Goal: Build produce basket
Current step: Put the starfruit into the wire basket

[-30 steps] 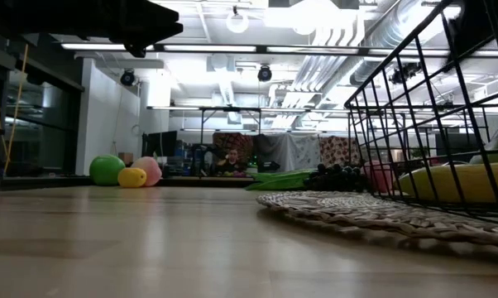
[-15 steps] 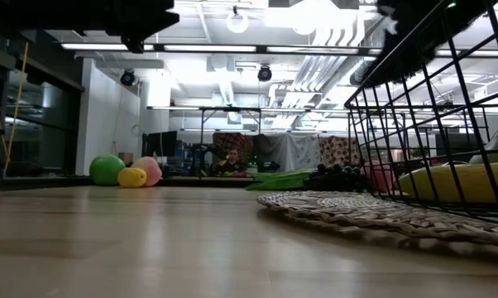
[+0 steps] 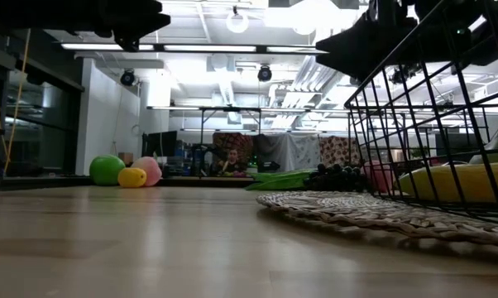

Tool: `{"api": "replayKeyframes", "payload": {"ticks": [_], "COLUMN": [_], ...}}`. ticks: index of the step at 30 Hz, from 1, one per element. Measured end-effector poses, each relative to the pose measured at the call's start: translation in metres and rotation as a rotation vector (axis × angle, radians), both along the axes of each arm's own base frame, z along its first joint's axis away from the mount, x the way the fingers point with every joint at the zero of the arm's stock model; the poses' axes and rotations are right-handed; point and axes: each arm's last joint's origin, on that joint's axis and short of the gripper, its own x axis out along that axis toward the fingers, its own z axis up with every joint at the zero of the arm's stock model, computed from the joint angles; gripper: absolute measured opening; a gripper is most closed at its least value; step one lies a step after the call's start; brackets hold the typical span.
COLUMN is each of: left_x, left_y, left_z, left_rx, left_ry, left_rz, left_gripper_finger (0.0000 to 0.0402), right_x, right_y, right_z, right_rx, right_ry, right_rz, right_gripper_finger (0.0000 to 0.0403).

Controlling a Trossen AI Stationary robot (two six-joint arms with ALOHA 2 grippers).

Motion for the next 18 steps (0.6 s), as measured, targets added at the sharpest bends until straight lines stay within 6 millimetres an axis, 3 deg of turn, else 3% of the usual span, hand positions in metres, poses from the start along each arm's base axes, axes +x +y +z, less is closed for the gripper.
{"api": "replayKeyframes", "payload": {"ticks": [14,18], "left_x": [-0.0007,-0.0008], "left_y": [0.0032,0.0034], "left_z": [-0.0009,-0.0020], "left_rx": [-0.074,-0.081], "left_ry": [-0.005,0.005], "left_rz": [0.110,0.119], "left_gripper_finger": [0.0169,0.0186], "right_x": [0.0024,0.0025], "right_y": [-0.0003,-0.0003], "right_z": [0.0011,0.0010], "right_rx": [-0.071,-0.071], "right_ry": [-0.023,-0.021], "right_rz": [-0.009,-0.008], "right_gripper_finger": [0.0191,0.0191]}}
